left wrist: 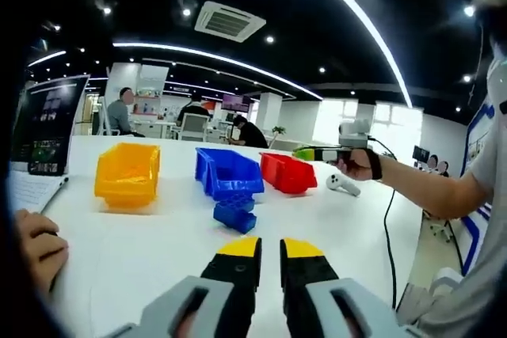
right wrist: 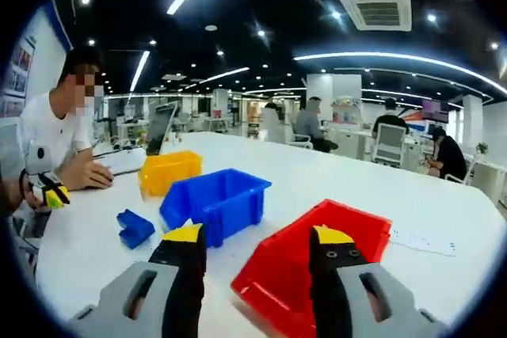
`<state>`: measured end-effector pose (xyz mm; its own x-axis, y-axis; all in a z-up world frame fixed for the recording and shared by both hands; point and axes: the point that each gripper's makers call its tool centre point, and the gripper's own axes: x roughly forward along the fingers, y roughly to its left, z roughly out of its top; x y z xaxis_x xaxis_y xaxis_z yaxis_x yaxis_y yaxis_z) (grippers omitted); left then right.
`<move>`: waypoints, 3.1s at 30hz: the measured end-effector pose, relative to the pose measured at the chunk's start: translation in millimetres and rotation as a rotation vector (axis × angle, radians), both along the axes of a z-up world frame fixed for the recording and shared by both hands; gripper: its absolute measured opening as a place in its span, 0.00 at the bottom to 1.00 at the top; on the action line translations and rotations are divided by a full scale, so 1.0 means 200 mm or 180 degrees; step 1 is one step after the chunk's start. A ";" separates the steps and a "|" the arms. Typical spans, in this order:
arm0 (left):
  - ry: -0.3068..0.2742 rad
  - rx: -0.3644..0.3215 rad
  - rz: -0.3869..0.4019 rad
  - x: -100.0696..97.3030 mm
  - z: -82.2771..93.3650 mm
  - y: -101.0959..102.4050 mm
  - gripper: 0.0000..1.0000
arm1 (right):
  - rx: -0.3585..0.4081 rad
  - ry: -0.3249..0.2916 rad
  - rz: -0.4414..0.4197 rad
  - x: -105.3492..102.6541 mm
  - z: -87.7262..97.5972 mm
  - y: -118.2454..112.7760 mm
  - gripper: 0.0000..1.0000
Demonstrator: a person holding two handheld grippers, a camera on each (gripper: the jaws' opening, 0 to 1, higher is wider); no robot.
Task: Take apart the toy blocks one by one and place each separated block into its matching bin, sorting the blocks by their type until all the connected pieces are disassembled and separated into the correct bins
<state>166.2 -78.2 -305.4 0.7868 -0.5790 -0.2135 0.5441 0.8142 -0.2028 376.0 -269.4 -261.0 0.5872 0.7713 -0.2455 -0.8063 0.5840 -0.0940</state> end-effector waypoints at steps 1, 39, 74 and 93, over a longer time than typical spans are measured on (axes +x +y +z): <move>0.0005 0.0001 -0.0005 0.00 0.00 0.00 0.12 | -0.0076 -0.0012 0.0231 -0.05 -0.02 0.08 0.45; 0.0026 0.0324 -0.0233 0.07 -0.13 -0.04 0.45 | -0.1160 0.0344 0.2730 -0.78 -0.41 0.64 0.23; -0.0403 0.1169 -0.1330 0.09 -0.23 -0.48 0.42 | -0.1462 -0.0031 0.3106 -0.98 -0.37 0.58 0.23; -0.0469 0.1045 -0.1445 0.08 -0.22 -0.48 0.41 | -0.1840 -0.0442 0.2902 -1.03 -0.40 0.60 0.23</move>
<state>182.6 -173.7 -349.9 0.5101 -0.7875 -0.3459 0.8569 0.4999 0.1255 170.9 -150.4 -341.7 -0.0968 0.7201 -0.6871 -0.8751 -0.3905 -0.2859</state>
